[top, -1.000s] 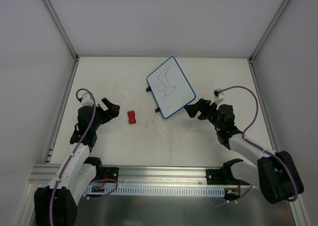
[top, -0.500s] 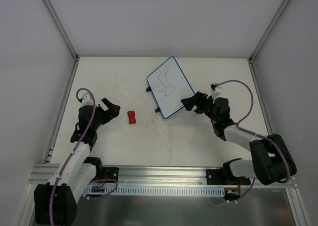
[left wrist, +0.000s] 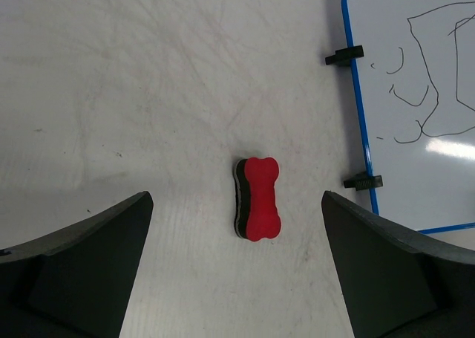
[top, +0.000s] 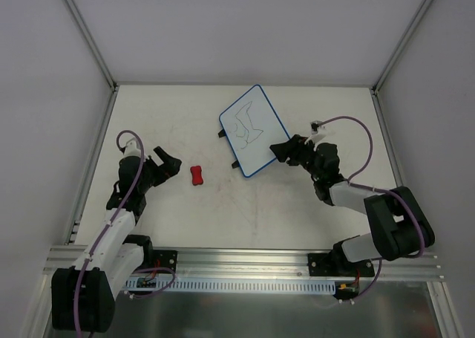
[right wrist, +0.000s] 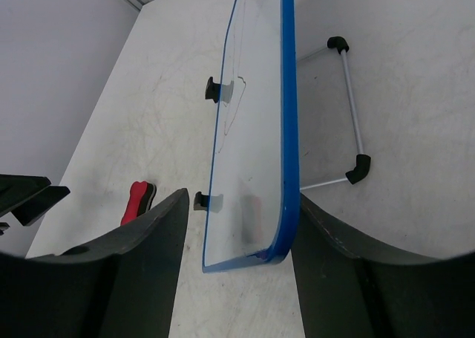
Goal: Erase the whiteboard
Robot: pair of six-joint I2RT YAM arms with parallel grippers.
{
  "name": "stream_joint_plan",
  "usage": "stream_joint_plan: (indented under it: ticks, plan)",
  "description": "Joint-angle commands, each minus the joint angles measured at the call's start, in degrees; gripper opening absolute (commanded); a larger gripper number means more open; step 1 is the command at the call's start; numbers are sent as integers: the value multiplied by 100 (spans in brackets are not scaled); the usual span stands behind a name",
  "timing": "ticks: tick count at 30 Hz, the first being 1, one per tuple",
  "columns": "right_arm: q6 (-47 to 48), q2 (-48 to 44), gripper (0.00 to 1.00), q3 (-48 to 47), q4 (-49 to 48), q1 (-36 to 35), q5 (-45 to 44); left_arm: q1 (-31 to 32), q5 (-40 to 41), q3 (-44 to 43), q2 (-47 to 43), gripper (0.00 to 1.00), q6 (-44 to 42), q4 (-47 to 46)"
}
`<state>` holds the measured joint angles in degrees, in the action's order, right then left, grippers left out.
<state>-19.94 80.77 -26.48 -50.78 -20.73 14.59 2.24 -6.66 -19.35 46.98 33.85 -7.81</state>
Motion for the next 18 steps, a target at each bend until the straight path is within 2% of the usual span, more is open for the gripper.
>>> stream_joint_plan:
  ticks: [1, 4, 6, 7, 11, 14, 16, 18]
  plan:
    - [34, 167, 57, -156, -660, 87, 254, -4, -240, -288, 188, 99, 210, -133]
    - [-18, 290, 54, -200, -801, 157, 412, -4, -406, -394, 364, 99, 228, -124]
    - [-114, 447, 48, -269, -828, 227, 535, -4, -442, -411, 391, 99, 237, -133]
    - [-219, 500, 42, -270, -906, 288, 623, -4, -442, -411, 382, 99, 237, -124]
    - [-352, 641, 36, -253, -1091, 403, 747, 4, -477, -359, 215, 99, 237, -141]
    - [-361, 677, 33, -252, -1109, 429, 764, 74, -249, -280, 136, 99, 131, -124]
    - [-361, 685, 25, -261, -1109, 447, 773, 127, -161, -367, 241, 99, 35, -89]
    - [-361, 694, 22, -252, -1118, 447, 773, 311, 5, -699, 503, 99, -9, 226]
